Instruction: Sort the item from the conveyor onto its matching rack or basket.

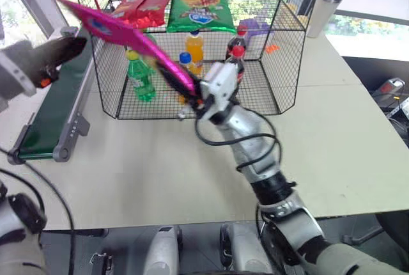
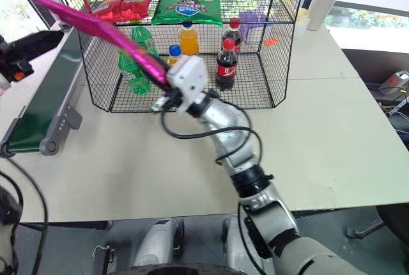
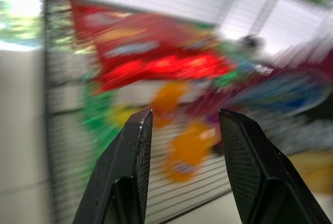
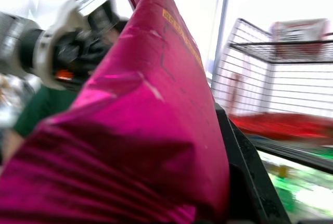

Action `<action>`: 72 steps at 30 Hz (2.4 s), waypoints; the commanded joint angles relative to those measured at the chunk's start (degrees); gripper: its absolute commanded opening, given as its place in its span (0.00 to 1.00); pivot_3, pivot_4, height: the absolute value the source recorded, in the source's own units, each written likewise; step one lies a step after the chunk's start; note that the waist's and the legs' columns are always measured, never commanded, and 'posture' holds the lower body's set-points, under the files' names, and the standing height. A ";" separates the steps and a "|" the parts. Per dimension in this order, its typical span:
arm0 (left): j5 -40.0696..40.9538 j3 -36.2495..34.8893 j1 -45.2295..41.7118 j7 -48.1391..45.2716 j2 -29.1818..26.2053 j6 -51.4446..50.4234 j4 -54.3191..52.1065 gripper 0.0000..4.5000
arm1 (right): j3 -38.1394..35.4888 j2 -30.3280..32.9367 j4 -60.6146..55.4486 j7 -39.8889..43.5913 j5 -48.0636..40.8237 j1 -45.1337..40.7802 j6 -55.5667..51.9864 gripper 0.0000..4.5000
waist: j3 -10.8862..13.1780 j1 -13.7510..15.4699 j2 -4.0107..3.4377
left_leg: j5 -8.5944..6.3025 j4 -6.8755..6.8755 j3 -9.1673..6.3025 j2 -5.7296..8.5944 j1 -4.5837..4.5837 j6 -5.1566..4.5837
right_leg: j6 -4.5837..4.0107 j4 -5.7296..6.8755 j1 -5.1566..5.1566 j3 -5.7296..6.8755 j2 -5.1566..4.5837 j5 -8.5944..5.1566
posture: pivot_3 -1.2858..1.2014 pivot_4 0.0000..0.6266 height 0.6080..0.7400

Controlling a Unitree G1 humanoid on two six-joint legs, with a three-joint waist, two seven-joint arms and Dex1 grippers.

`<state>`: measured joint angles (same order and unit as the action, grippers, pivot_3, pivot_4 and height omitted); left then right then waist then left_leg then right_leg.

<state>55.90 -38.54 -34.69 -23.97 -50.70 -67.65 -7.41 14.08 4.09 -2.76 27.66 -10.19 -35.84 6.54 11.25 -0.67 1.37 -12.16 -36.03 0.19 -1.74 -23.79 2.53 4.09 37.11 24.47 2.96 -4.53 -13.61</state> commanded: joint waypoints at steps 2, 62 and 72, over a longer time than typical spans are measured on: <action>-9.71 2.05 2.59 -1.76 1.93 17.57 -1.40 0.45 | -5.11 5.95 -13.34 -3.72 4.03 4.06 -6.89 0.00 | -0.01 0.21 0.01 | 0.00 0.00 -0.01 0.00 -0.04 0.00 | -0.15 -0.04 0.00 0.03 -0.03 -0.09 | 0.52 0.24 1.00; -4.41 23.47 11.22 10.21 23.42 24.41 -25.75 0.46 | -5.92 20.28 47.14 -10.65 29.01 -37.87 -7.16 0.24 | 0.02 -0.06 -0.03 | -0.01 -0.12 -0.02 0.05 -0.17 -0.11 | 0.03 -0.11 -0.01 0.01 0.05 0.01 | 0.52 0.24 1.00; -4.69 23.31 11.99 10.57 23.21 24.81 -25.98 0.46 | -6.20 22.96 39.15 -4.03 27.18 -35.31 -10.28 0.99 | 0.01 -0.14 -0.02 | -0.01 -0.11 -0.02 0.04 -0.15 -0.11 | 0.02 -0.11 -0.02 0.01 0.06 0.01 | 0.52 0.24 1.00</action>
<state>51.22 -14.38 -22.60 -13.50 -27.11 -44.14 -32.16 8.30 26.05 40.70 20.73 18.43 -71.90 -2.42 11.26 -0.80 1.34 -12.17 -36.14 0.17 -1.70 -23.93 2.41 4.11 37.01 24.45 2.96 -4.46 -13.60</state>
